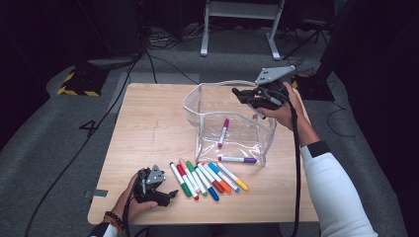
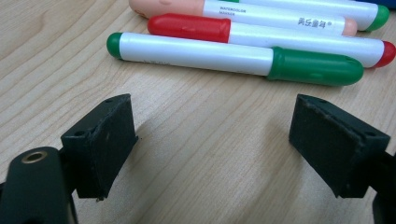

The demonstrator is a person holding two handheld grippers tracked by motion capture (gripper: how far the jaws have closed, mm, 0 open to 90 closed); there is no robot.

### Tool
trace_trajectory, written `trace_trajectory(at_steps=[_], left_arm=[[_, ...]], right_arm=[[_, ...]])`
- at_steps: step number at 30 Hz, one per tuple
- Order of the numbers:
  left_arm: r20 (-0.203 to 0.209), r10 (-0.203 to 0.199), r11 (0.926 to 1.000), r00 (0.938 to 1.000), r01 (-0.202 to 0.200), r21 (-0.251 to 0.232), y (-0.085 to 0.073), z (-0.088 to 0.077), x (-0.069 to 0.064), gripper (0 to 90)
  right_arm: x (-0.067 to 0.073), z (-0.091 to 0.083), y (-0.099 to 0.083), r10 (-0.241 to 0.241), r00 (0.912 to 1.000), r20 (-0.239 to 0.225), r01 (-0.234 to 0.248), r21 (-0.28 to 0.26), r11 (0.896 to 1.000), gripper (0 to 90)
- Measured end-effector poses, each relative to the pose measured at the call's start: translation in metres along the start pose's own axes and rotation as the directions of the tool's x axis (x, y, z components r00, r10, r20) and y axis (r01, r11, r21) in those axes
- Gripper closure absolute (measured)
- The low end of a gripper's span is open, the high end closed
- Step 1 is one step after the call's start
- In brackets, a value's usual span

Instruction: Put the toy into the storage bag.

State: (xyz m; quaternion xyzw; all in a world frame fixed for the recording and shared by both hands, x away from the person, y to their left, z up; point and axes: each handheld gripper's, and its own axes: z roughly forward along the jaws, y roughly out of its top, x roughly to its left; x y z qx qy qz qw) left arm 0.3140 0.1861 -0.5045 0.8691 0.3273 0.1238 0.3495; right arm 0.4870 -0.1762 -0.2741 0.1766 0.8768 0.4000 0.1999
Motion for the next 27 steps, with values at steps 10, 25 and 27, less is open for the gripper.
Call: trace_trajectory(at_steps=[10,25,27], left_arm=[[0.000,0.004,1.0000,1.0000,-0.004,-0.002,-0.001,-0.001,0.000,14.8],[-0.002,0.003,1.0000,1.0000,-0.003,-0.002,-0.001,-0.001,0.000,14.7],[-0.003,0.004,1.0000,1.0000,-0.004,-0.002,-0.001,-0.001,0.000,14.7]], right_arm=[[0.000,0.029,-0.013,-0.014,0.9971,-0.075,0.032,0.234,0.972,74.6],[0.009,0.038,-0.020,0.007,0.9879,-0.155,0.051,0.368,0.928,61.3],[0.008,0.035,-0.020,0.002,0.9916,-0.129,0.042,0.343,0.938,56.7]])
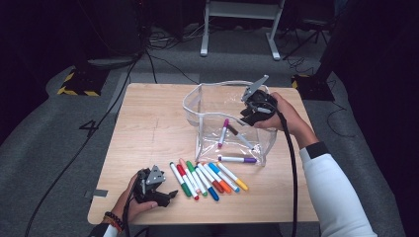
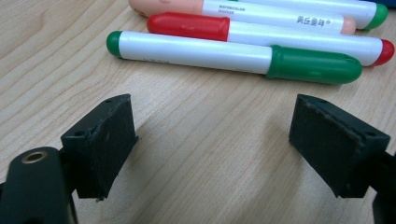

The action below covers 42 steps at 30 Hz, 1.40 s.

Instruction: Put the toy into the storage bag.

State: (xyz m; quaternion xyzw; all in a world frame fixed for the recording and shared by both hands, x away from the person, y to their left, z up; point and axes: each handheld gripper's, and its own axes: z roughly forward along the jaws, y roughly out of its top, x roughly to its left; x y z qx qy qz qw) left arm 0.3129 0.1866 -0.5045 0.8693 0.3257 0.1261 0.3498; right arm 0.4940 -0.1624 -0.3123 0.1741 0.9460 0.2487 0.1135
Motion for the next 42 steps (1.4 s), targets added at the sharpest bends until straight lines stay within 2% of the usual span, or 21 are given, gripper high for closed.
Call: trace_trajectory(at_steps=[1,3,5,6,8,11,12,14,15,16,17,26,27,29,30,31,32,36,38,41,42], left_arm=[[0.000,0.000,1.0000,1.0000,0.000,0.000,0.000,0.000,0.000,14.7],[0.000,-0.001,1.0000,1.0000,0.001,0.000,0.000,0.000,0.000,14.7],[0.000,-0.001,1.0000,1.0000,0.001,0.000,0.000,0.000,0.000,14.7],[0.001,-0.004,1.0000,1.0000,0.004,0.000,0.000,0.000,0.000,14.7],[0.001,-0.004,1.0000,1.0000,0.004,0.000,0.000,0.000,0.000,14.7],[0.001,-0.004,1.0000,1.0000,0.004,-0.001,0.000,0.000,0.000,14.8],[0.000,-0.001,1.0000,1.0000,0.001,0.000,0.000,0.000,0.000,14.7],[0.001,-0.004,1.0000,1.0000,0.004,-0.001,0.000,0.000,0.000,14.7],[0.001,-0.004,1.0000,1.0000,0.004,-0.001,0.000,0.000,0.000,14.7],[0.000,-0.004,1.0000,1.0000,0.004,0.000,0.000,0.000,0.000,14.7],[0.000,-0.005,1.0000,1.0000,0.005,0.000,0.000,0.000,0.000,14.7],[0.001,-0.009,1.0000,1.0000,0.009,0.000,0.000,0.000,-0.001,14.8],[0.001,-0.009,1.0000,1.0000,0.009,0.000,0.000,0.000,-0.001,14.8],[0.001,-0.009,1.0000,1.0000,0.009,0.000,0.000,0.000,-0.001,14.8],[0.001,-0.009,1.0000,1.0000,0.009,0.000,0.000,0.000,-0.001,14.7],[0.001,-0.009,1.0000,1.0000,0.009,0.000,0.000,0.000,-0.001,14.7],[0.001,-0.010,1.0000,1.0000,0.010,0.000,0.000,0.000,-0.001,14.8],[-0.002,-0.010,0.9999,0.9999,0.010,0.000,0.000,0.000,-0.001,14.7],[-0.002,-0.010,0.9999,0.9999,0.010,0.000,0.000,0.000,-0.001,14.8],[-0.002,-0.010,0.9999,0.9999,0.010,0.000,0.000,0.000,-0.001,14.8],[-0.002,-0.010,0.9999,0.9999,0.010,0.000,0.000,0.000,-0.001,14.7]], right_arm=[[0.000,0.000,0.000,0.000,1.0000,0.000,0.000,0.000,1.000,56.7],[0.000,-0.007,-0.001,0.007,0.9994,0.033,-0.005,-0.057,0.998,51.5],[0.001,-0.011,-0.002,0.020,0.9987,0.048,-0.017,-0.075,0.997,51.0],[0.002,-0.019,-0.004,0.021,0.9986,0.048,-0.015,-0.123,0.992,48.8],[0.003,-0.024,-0.005,0.028,0.9975,0.066,-0.018,-0.136,0.991,47.3],[0.005,-0.040,-0.011,0.053,0.9946,0.089,-0.035,-0.199,0.979,44.5],[0.007,-0.049,-0.015,0.058,0.9906,0.124,-0.029,-0.222,0.975,43.3],[0.010,-0.059,-0.022,0.073,0.9890,0.129,-0.037,-0.260,0.965,43.2],[0.010,-0.059,-0.022,0.073,0.9890,0.129,-0.037,-0.260,0.965,43.2],[0.014,-0.070,-0.030,0.079,0.9867,0.142,-0.034,-0.296,0.954,42.8],[0.017,-0.074,-0.034,0.083,0.9862,0.143,-0.035,-0.313,0.949,42.1],[0.041,-0.104,-0.086,0.111,0.9772,0.181,-0.032,-0.390,0.920,37.9],[0.041,-0.104,-0.086,0.111,0.9772,0.181,-0.032,-0.390,0.920,37.9],[0.050,-0.106,-0.100,0.123,0.9728,0.196,-0.035,-0.401,0.916,34.6],[0.056,-0.105,-0.114,0.129,0.9708,0.202,-0.037,-0.408,0.912,33.7],[0.056,-0.105,-0.114,0.129,0.9708,0.202,-0.037,-0.408,0.912,33.7],[0.062,-0.102,-0.128,0.146,0.9692,0.198,-0.050,-0.421,0.906,33.7],[0.075,-0.087,-0.155,0.165,0.9663,0.197,-0.070,-0.414,0.908,33.7],[0.082,-0.079,-0.168,0.176,0.9681,0.178,-0.085,-0.425,0.901,34.0],[0.089,-0.067,-0.179,0.189,0.9685,0.162,-0.106,-0.418,0.902,34.7],[0.095,-0.054,-0.187,0.182,0.9687,0.169,-0.103,-0.394,0.914,36.2]])
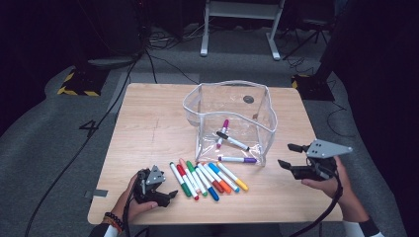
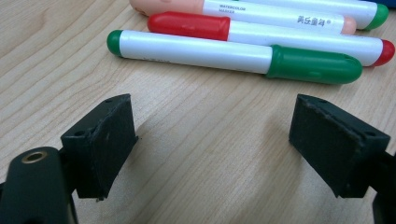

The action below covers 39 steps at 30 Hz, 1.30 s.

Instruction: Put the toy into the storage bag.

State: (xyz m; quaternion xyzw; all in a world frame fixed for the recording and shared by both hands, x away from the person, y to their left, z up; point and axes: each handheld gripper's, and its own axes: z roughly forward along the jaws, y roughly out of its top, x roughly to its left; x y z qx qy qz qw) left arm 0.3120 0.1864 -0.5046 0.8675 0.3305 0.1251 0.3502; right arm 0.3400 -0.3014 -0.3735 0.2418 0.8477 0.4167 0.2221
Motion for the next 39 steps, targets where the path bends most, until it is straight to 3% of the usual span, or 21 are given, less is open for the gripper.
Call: trace_trajectory(at_steps=[4,6,8,9,10,11,14,17,21,23,33,39], left_arm=[[-0.003,-0.001,1.0000,1.0000,0.001,0.000,0.000,0.000,0.000,14.7],[-0.002,0.000,1.0000,1.0000,0.000,0.000,0.000,0.000,0.000,14.7],[-0.001,-0.001,1.0000,1.0000,0.001,0.000,0.000,0.000,0.000,14.7],[-0.002,0.000,1.0000,1.0000,0.000,0.000,0.000,0.000,0.000,14.7],[-0.002,-0.001,1.0000,1.0000,0.001,0.000,0.000,0.000,0.000,14.7],[-0.002,-0.001,1.0000,1.0000,0.001,0.000,0.000,0.000,0.000,14.7],[-0.002,0.000,1.0000,1.0000,0.000,0.000,0.000,0.000,0.000,14.7],[-0.002,0.000,1.0000,1.0000,0.000,0.000,0.000,0.000,0.000,14.7],[-0.001,-0.001,1.0000,1.0000,0.001,0.000,0.000,0.000,0.000,14.7],[-0.001,-0.001,1.0000,1.0000,0.001,0.000,0.000,0.000,0.000,14.7],[-0.001,-0.001,1.0000,1.0000,0.001,0.000,0.000,0.000,0.000,14.7],[-0.001,-0.001,1.0000,1.0000,0.001,0.000,0.000,0.000,0.000,14.7]], right_arm=[[0.013,0.018,-0.020,0.049,0.9976,-0.049,-0.049,0.007,0.999,38.1],[0.018,0.024,-0.023,0.048,0.9970,-0.061,-0.046,0.021,0.999,38.5],[0.032,0.045,-0.029,0.038,0.9943,-0.100,-0.032,0.060,0.998,39.7],[0.032,0.045,-0.029,0.038,0.9943,-0.100,-0.032,0.060,0.998,39.7],[0.040,0.059,-0.030,0.055,0.9889,-0.138,-0.045,0.074,0.996,40.1],[0.040,0.059,-0.030,0.055,0.9889,-0.138,-0.045,0.074,0.996,40.1],[0.054,0.086,-0.033,0.046,0.9821,-0.182,-0.026,0.115,0.993,41.9],[0.059,0.102,-0.035,0.040,0.9793,-0.199,-0.012,0.138,0.990,43.7],[0.061,0.114,-0.033,0.071,0.9716,-0.226,-0.038,0.149,0.988,44.7],[0.064,0.118,-0.031,0.049,0.9740,-0.221,-0.015,0.152,0.988,45.2],[0.065,0.135,-0.029,0.048,0.9747,-0.218,-0.007,0.188,0.982,53.3],[0.059,0.141,-0.035,0.065,0.9786,-0.195,-0.020,0.224,0.974,66.5]])
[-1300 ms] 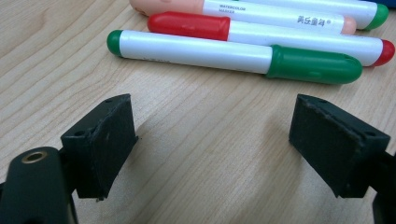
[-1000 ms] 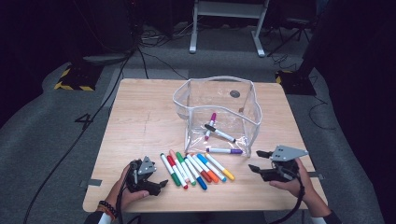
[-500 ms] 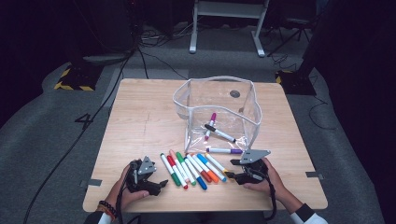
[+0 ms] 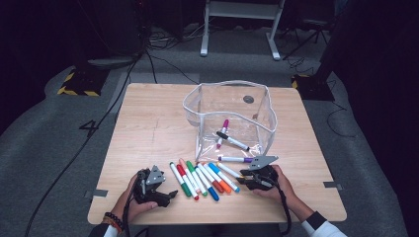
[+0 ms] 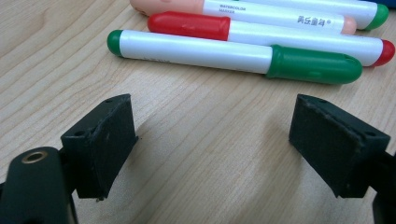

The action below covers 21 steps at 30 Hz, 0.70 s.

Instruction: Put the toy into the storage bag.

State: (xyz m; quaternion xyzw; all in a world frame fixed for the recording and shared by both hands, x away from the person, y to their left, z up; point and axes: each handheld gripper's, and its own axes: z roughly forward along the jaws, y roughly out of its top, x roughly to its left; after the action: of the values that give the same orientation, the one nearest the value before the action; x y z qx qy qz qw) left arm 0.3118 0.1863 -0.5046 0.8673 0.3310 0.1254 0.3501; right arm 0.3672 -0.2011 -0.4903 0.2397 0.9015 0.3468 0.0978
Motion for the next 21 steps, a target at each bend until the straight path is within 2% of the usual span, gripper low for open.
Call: trace_trajectory(at_steps=[1,2,6,10,11,16,21], left_arm=[[0.000,0.000,1.0000,1.0000,0.000,0.000,0.000,0.000,0.000,14.8],[0.000,0.000,1.0000,1.0000,0.000,0.000,0.000,0.000,0.000,14.7],[-0.001,0.000,1.0000,1.0000,0.000,0.000,0.000,0.000,0.000,14.8],[-0.001,0.001,1.0000,1.0000,-0.001,0.000,0.000,0.000,0.000,14.8],[0.000,0.000,1.0000,1.0000,0.000,0.000,0.000,0.000,0.000,14.8],[0.000,0.000,1.0000,1.0000,0.000,0.000,0.000,0.000,0.000,14.8],[0.000,0.000,1.0000,1.0000,0.000,0.000,0.000,0.000,0.000,14.8]], right_arm=[[0.000,0.000,0.000,0.000,1.0000,0.000,0.000,0.000,1.000,66.5],[-0.002,-0.002,-0.002,0.005,1.0000,0.005,-0.005,0.002,1.000,72.9],[-0.004,-0.005,-0.004,-0.010,0.9999,0.010,0.010,0.005,1.000,73.6],[-0.005,-0.009,-0.007,-0.028,0.9995,-0.018,0.028,0.010,1.000,73.7],[-0.007,-0.013,-0.008,-0.034,0.9989,-0.033,0.034,0.000,0.999,73.7],[-0.007,-0.030,-0.006,-0.070,0.9969,-0.036,0.069,-0.035,0.997,73.7],[-0.004,-0.053,0.001,-0.099,0.9933,-0.059,0.093,-0.091,0.991,73.7]])
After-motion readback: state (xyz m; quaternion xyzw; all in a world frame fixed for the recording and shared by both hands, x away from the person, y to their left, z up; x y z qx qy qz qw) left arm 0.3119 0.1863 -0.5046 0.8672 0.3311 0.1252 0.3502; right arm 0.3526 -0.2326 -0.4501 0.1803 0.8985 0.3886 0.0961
